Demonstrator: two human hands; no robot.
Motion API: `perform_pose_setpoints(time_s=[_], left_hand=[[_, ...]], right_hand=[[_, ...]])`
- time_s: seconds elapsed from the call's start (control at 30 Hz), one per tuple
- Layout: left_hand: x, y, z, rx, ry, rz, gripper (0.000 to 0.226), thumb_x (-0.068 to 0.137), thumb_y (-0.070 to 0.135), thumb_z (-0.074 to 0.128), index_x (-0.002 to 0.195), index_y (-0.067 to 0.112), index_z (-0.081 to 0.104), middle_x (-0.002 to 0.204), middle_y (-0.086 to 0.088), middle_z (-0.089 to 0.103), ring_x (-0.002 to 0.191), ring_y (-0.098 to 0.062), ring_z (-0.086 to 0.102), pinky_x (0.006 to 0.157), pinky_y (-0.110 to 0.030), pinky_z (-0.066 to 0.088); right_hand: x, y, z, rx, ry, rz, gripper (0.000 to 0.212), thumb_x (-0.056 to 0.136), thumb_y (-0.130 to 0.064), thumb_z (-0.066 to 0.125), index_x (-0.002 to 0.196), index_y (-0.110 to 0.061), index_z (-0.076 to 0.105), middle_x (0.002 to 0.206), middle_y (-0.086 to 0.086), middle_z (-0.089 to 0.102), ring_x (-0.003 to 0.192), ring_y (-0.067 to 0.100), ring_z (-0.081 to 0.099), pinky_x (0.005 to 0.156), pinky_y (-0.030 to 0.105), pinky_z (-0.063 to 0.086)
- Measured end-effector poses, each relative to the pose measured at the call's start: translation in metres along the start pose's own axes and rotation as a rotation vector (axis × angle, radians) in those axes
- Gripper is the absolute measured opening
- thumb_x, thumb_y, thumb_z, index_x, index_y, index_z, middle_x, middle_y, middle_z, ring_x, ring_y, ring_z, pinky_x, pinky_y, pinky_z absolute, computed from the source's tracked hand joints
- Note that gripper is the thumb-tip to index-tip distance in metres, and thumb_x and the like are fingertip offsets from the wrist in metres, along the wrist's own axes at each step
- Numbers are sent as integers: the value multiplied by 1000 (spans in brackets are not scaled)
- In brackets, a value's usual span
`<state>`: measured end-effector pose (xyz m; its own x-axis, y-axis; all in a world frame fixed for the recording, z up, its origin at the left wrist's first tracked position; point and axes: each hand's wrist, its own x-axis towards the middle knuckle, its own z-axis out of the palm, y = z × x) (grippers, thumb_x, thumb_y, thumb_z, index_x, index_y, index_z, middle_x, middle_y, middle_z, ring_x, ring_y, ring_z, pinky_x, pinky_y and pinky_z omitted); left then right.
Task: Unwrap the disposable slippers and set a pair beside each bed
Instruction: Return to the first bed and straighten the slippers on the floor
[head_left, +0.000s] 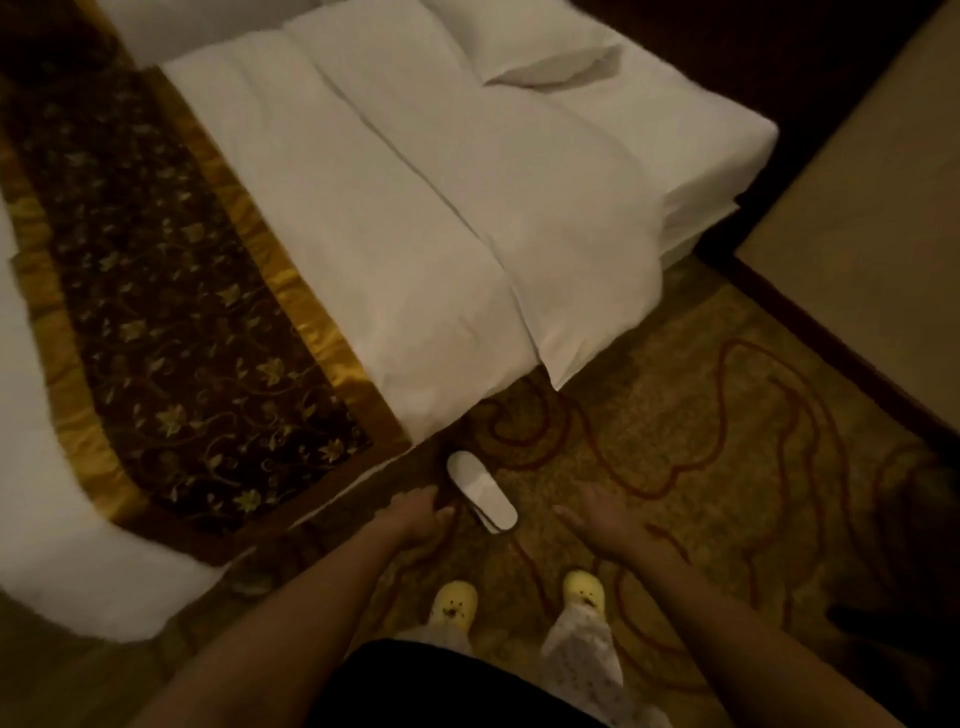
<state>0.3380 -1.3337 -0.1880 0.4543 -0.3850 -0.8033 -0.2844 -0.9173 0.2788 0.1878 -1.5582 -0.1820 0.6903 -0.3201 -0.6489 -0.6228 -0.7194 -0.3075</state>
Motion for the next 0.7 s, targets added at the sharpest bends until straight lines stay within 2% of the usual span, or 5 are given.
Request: perform_pose_setpoints(time_s=[0.1,0.2,0.37,0.5,0.7], left_hand=[[5,13,6,-78,88,-91,63,91,53,35,145,22,24,151,-8,31,136,-30,33,110,-51,31],[8,27,24,-186,105,-199,65,92,53,35,147,23,19,156,-6,23,141,-31,25,113,-51,26],[21,38,55,-388,154,-277,67,92,53,36,147,18,21,155,-10,25,140,-32,27,114,-47,26],[52,32,77,-488,187,-247,59,94,52,34,143,19,33,148,-10,39,131,-28,40,112,-42,31],[150,6,123,-575,271,-332,68,92,54,37,147,16,24,154,-10,28,138,-29,31,116,-39,24]], right_hand=[[33,7,-27,-69,-49,-106,60,94,-50,40,140,-11,34,147,14,37,134,29,36,111,39,29],[59,13,-45,-134,-130,-172,66,93,-53,39,145,-13,27,152,13,28,138,32,29,113,44,28],[101,14,-50,-199,-213,-260,64,92,-53,40,142,-13,32,148,13,35,133,34,36,108,49,35],[138,13,-27,-163,-245,-281,66,92,-54,40,143,-13,30,148,12,35,135,33,35,109,47,35],[218,26,55,-118,-255,-259,66,93,-50,41,145,-13,26,151,12,31,137,31,32,111,47,33]])
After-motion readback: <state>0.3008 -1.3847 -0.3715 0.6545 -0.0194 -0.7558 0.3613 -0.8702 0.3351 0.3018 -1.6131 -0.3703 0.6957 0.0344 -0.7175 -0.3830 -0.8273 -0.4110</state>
